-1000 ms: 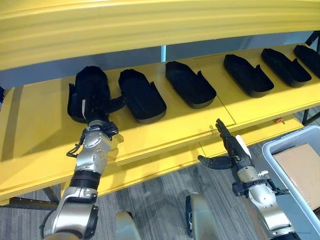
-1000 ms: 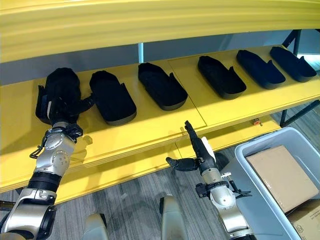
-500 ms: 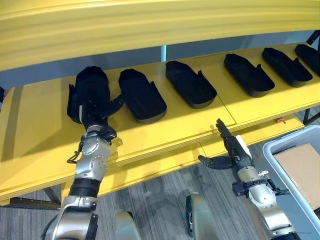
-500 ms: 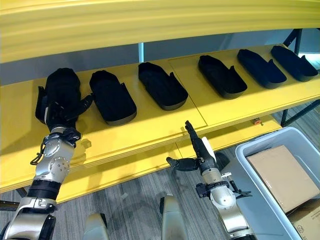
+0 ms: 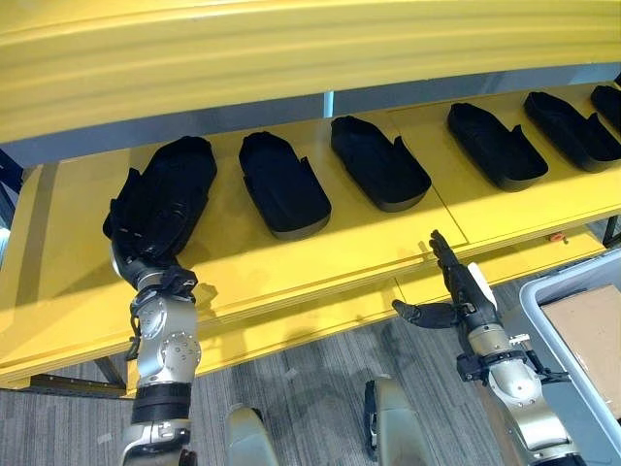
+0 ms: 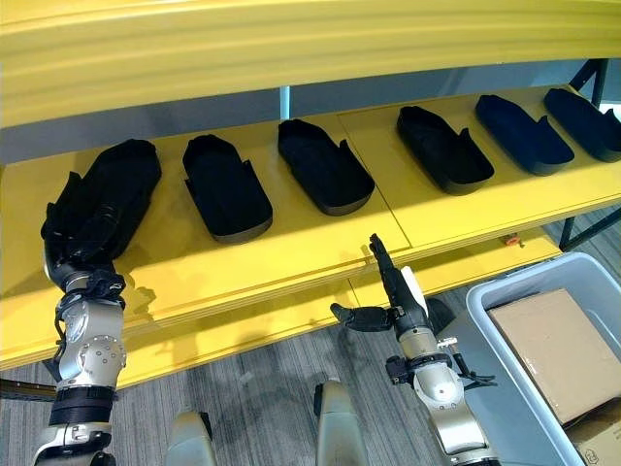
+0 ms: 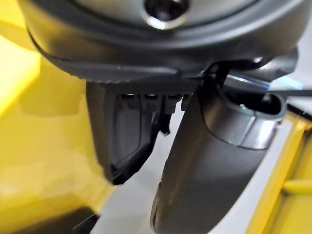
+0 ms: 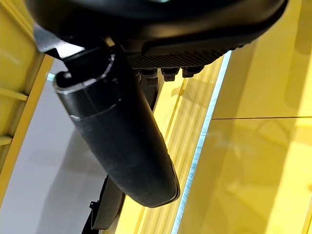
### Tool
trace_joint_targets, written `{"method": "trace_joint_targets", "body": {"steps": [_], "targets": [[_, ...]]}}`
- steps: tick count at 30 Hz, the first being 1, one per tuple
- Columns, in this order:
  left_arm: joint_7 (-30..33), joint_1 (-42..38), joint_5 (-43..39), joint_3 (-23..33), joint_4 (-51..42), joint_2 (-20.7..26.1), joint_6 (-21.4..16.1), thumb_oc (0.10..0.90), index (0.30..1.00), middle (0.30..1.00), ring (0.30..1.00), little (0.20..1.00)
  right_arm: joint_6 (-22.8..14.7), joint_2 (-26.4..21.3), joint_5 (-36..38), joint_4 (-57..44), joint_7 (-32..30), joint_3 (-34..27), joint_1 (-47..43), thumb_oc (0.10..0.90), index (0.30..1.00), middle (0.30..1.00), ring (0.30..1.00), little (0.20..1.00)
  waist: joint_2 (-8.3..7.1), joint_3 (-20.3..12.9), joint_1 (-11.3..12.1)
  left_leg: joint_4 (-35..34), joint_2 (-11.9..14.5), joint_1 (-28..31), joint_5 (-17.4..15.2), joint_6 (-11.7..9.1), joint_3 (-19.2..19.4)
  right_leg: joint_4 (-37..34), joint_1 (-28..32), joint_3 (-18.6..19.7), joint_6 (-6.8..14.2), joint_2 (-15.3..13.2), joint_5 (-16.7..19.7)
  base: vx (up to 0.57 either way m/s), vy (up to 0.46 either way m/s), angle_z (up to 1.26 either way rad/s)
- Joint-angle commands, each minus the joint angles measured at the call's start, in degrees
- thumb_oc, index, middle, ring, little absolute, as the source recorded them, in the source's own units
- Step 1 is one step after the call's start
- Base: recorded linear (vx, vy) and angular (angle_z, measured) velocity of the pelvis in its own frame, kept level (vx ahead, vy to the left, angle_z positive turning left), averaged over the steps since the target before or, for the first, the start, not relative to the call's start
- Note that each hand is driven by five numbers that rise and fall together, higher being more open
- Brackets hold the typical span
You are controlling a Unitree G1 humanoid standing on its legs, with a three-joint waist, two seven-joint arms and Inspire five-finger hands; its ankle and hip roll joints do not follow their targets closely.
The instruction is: Move parts from the plastic box to the shelf.
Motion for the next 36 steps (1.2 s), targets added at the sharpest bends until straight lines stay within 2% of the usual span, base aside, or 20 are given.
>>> {"method": "trace_joint_targets", "body": {"steps": [1,7,15,23,28,36], "targets": [[0.1,-1.2,0.7,0.2,-4.4,1.1,-6.2,0.9,1.0,1.0,1.0,1.0,-6.2,-1.2,-1.2,-5.1,-2.3,-4.8,-3.1,0.9,1.0,1.0,1.0,1.0,-0.74,-3.2,1.2,1.0,-1.1,-0.6,1.4,4.8,-0.4,-6.6,5.0,1.7,-0.5,-0.4,2.9,0.0,0.0,0.0],[-0.1,-0.3,0.9,-0.9,-6.6,-0.2,-6.4,0.9,1.0,1.0,1.0,1.0,-6.4,-1.2,-1.1,-5.4,-2.3,-4.9,-3.0,0.9,1.0,1.0,1.0,1.0,-0.87,-3.2,1.3,0.6,-1.1,-0.3,1.6,4.8,-0.5,-6.8,5.2,1.7,-0.4,-0.4,3.1,0.0,0.0,0.0],[-2.0,-3.1,1.7,-6.0,-8.5,-0.4,-5.2,0.9,1.0,1.0,1.0,1.0,-6.3,-1.4,-0.9,-5.4,-2.4,-4.9,-3.4,0.9,1.0,1.0,1.0,1.0,-0.76,-3.4,0.6,0.3,-1.2,-0.1,1.8,4.9,-0.4,-7.2,5.2,1.8,-0.3,-0.2,3.4,0.0,0.0,0.0],[-5.3,-3.2,2.1,-10.1,-14.3,-0.6,-4.4,0.9,1.0,1.0,1.0,1.0,-6.1,-1.2,-0.9,-5.5,-2.2,-5.5,-3.9,0.9,1.0,1.0,1.0,1.0,-0.36,-3.7,0.4,-0.4,-1.2,0.3,2.0,5.0,-0.2,-7.8,5.3,2.0,-0.2,-0.2,3.9,0.0,0.0,0.0],[-5.6,-3.6,4.3,-9.9,-17.8,1.4,-4.4,0.9,1.0,1.0,1.0,1.0,-6.4,-1.5,-0.8,-5.5,-2.0,-5.5,-4.4,0.9,1.0,1.0,1.0,1.0,-0.06,-4.0,0.4,-0.1,-1.2,-0.1,2.1,5.0,-0.1,-7.7,5.0,2.0,-0.2,-0.2,4.0,0.0,0.0,0.0],[-1.4,-7.7,15.2,-3.6,-21.6,9.7,-6.3,0.9,1.0,1.0,1.0,1.0,-7.5,-2.4,-0.2,-5.3,-0.1,-4.8,-4.2,0.9,1.0,1.0,1.0,1.0,0.44,-4.6,0.9,0.8,-1.5,-0.8,1.7,5.1,0.2,-7.4,4.7,2.2,0.0,-0.4,3.7,0.0,0.0,0.0]]}}
